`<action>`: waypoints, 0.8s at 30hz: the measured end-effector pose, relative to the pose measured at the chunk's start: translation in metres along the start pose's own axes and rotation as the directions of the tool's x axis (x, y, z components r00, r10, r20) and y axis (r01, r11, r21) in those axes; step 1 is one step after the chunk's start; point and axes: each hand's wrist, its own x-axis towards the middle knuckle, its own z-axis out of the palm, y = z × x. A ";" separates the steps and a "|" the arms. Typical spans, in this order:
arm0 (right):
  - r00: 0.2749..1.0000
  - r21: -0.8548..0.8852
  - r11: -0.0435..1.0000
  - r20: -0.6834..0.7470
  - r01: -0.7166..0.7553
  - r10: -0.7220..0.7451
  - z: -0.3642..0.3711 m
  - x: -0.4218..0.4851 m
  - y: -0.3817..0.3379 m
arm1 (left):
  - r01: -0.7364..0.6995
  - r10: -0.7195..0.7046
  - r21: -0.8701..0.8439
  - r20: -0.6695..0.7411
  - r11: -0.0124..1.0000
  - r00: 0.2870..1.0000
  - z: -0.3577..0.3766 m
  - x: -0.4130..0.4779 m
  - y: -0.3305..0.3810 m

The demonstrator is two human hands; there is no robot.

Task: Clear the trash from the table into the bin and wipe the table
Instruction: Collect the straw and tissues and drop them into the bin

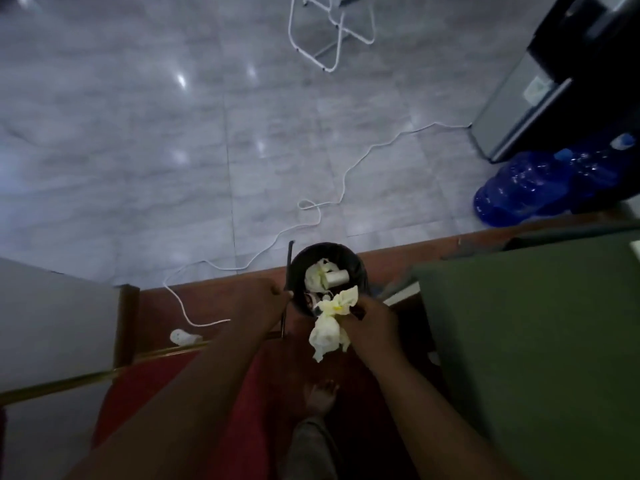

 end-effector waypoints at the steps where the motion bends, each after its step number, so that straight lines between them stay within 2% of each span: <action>1: 0.999 0.004 0.999 0.004 -0.052 0.052 0.014 0.016 0.013 | -0.005 0.005 0.033 0.015 0.999 1.000 0.013 0.017 -0.013; 6: 0.949 -0.073 0.946 -0.051 -0.316 0.313 0.054 0.096 0.075 | -0.012 -0.010 0.141 0.153 0.990 0.988 0.067 0.086 -0.045; 10: 0.903 -0.164 0.888 -0.113 -0.428 0.415 0.067 0.150 0.114 | -0.011 -0.025 0.174 0.206 0.985 0.978 0.108 0.127 -0.053; 16: 0.887 -0.203 0.864 -0.133 -0.461 0.442 0.079 0.201 0.149 | -0.011 -0.016 0.118 0.231 0.993 0.973 0.143 0.168 -0.051; 21: 0.870 -0.075 0.870 -0.128 -0.487 0.476 0.084 0.204 0.154 | -0.055 0.040 0.058 0.227 0.997 0.973 0.147 0.180 -0.051; 24: 0.876 -0.083 0.874 -0.112 -0.479 0.470 0.087 0.192 0.155 | -0.066 0.055 0.049 0.205 0.997 0.977 0.148 0.178 -0.060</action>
